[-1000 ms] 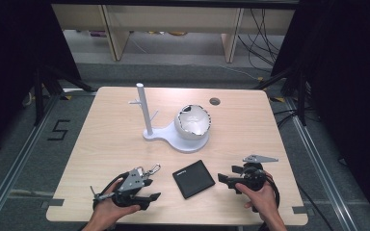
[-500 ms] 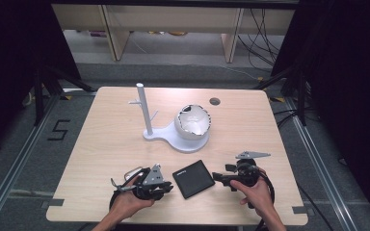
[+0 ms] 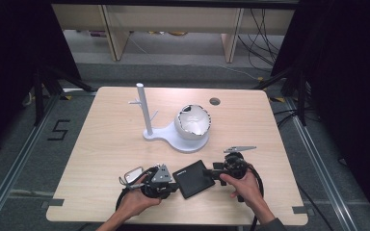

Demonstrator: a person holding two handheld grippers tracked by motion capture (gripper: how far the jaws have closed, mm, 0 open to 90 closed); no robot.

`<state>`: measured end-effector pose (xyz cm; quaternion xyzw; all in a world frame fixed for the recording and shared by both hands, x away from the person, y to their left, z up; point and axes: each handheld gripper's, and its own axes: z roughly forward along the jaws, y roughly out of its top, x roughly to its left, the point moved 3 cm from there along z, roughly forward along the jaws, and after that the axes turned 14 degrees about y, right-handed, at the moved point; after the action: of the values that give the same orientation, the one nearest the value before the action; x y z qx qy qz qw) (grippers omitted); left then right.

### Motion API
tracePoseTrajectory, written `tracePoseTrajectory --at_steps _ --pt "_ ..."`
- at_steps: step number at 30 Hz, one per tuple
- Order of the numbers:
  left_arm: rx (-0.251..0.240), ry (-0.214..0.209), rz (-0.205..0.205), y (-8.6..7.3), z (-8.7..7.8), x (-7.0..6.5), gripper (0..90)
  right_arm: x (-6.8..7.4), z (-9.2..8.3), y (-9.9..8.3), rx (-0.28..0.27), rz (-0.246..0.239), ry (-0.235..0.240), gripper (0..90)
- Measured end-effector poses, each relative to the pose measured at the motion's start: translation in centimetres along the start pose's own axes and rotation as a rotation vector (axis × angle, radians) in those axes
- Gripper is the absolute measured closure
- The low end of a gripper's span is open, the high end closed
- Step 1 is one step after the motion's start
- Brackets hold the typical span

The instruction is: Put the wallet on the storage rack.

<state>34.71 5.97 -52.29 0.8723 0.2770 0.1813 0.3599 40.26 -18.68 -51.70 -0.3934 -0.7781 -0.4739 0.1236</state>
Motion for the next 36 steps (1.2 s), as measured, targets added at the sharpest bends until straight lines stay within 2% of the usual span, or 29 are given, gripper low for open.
tracePoseTrajectory --at_steps 1,3,4,6,7,8,11,14,15,16,17,18,20,22,24,26,27,29,31,33,36 --pt "0.001 0.002 -0.014 0.0 0.2 -0.1 86.7 -0.1 0.2 0.0 0.006 0.007 0.000 35.4" --pt "0.012 -0.004 0.001 0.0 0.3 -0.1 86.9 -0.3 0.5 0.1 0.011 0.006 0.004 37.1" --pt "0.015 0.005 -0.006 0.0 0.4 -0.1 87.0 -0.3 0.6 0.1 0.013 0.011 0.012 37.5" --pt "0.021 -0.009 -0.006 0.0 0.6 -0.3 87.0 -0.3 0.8 0.2 0.015 0.018 0.019 38.7" --pt "0.025 -0.007 0.003 0.0 0.7 -0.4 87.0 0.1 1.1 0.2 0.016 0.060 0.030 39.6" --pt "0.025 -0.007 0.003 0.0 0.7 -0.4 87.0 -0.2 1.2 0.2 0.027 0.022 0.023 40.1" --pt "0.032 -0.001 0.045 0.1 1.1 -0.7 86.7 -0.1 1.6 0.2 0.043 0.024 0.028 41.2" --pt "0.037 -0.015 0.051 0.1 1.1 -0.8 86.6 0.0 2.0 0.1 0.065 0.031 0.018 42.5" --pt "0.032 -0.011 0.025 0.1 1.3 -0.9 86.7 0.0 2.2 0.1 0.057 0.032 0.019 42.8" --pt "0.032 -0.011 0.025 0.1 1.3 -0.9 86.7 0.0 2.2 0.1 0.057 0.032 0.019 42.8" --pt "0.035 -0.016 0.033 0.1 1.3 -0.9 86.7 0.1 2.1 0.1 0.058 0.069 0.018 44.6" --pt "0.040 -0.013 0.042 0.1 1.2 -0.9 86.8 -0.1 2.1 0.2 0.053 0.042 0.013 45.8" --pt "0.040 -0.012 0.039 0.1 1.2 -0.9 86.8 -0.2 2.1 0.2 0.039 0.071 0.032 47.1" --pt "0.039 -0.010 0.031 0.1 1.2 -0.9 86.8 -0.3 2.0 0.2 0.035 0.082 0.030 49.6" --pt "0.037 -0.006 0.034 0.1 1.3 -1.0 86.8 -0.6 1.7 0.1 0.000 0.123 0.071 54.3" --pt "0.037 -0.006 0.034 0.1 1.3 -1.0 86.8 -0.5 1.6 0.1 -0.016 0.167 0.076 56.5" --pt "0.036 -0.008 0.032 0.1 1.3 -1.0 86.8 -0.6 1.5 0.1 -0.022 0.160 0.090 57.6" --pt "0.041 -0.009 0.042 0.1 1.2 -0.9 86.8 -0.6 1.5 0.2 -0.027 0.171 0.081 59.1" --pt "0.041 -0.008 0.044 0.1 1.2 -0.9 86.8 -0.5 1.2 0.2 -0.040 0.173 0.107 63.4" --pt "0.040 -0.007 0.043 0.1 1.2 -0.9 86.8 -0.4 1.0 0.3 -0.055 0.176 0.112 66.1" --pt "0.037 -0.006 0.038 0.1 1.2 -1.0 86.8 -0.2 0.7 0.5 -0.074 0.156 0.139 69.0"
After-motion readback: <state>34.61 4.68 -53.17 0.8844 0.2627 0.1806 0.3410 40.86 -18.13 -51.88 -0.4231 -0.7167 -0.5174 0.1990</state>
